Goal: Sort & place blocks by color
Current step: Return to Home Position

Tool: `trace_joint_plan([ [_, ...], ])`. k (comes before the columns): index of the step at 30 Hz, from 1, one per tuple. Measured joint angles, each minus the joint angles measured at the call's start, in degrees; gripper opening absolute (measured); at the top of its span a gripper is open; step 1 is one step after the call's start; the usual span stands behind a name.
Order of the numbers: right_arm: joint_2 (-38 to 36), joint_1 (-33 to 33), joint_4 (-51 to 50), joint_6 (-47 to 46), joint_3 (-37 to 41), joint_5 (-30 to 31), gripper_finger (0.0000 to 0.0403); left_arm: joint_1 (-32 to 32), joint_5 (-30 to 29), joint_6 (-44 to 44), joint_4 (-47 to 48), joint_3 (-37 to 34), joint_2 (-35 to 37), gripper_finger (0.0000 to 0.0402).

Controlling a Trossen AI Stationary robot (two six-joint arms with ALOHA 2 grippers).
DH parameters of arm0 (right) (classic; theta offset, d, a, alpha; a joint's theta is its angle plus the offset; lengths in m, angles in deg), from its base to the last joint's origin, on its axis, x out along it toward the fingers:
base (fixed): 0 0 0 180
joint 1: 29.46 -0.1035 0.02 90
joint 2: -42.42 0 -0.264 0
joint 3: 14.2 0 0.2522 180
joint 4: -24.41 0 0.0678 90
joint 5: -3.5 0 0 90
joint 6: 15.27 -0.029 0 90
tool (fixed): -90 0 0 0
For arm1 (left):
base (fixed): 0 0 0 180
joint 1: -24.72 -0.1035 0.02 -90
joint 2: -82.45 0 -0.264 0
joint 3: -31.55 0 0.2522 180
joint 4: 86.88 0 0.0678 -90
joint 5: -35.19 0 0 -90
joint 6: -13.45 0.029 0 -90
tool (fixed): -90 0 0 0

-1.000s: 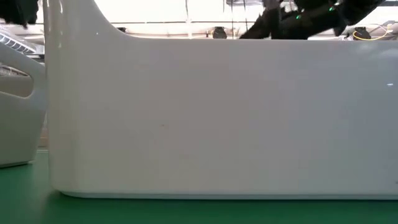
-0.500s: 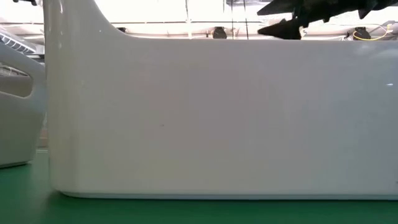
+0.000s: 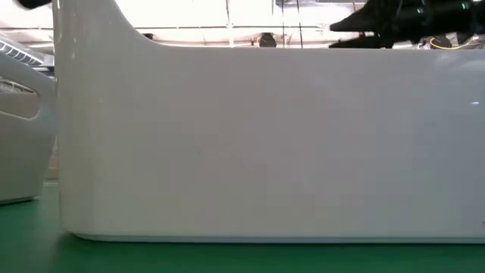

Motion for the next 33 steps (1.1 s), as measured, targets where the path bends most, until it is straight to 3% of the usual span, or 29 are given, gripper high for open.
trace_joint_plan([
  [9, -2.97, 0.0, 26.15, -7.98, 16.8, 0.28, 0.024, 0.0, -20.12, 21.47, -0.19, 0.02, 14.76, 0.0225],
  [19, -2.95, 0.0, 28.03, -9.35, 21.93, 0.65, 0.024, -0.02, -29.84, 33.58, -0.08, 0.04, 22.42, 0.0225],
  [25, -2.96, 0.0, 25.98, -13.79, 24.0, 1.82, 0.024, 0.0, -31.95, 33.19, 3.37, 0.04, 24.91, 0.0225],
  [33, -2.86, 0.02, 23.3, -14.12, 24.11, 1.7, 0.024, -0.07, -31.98, 17.92, 15.52, 0.09, 24.45, 0.0225],
])
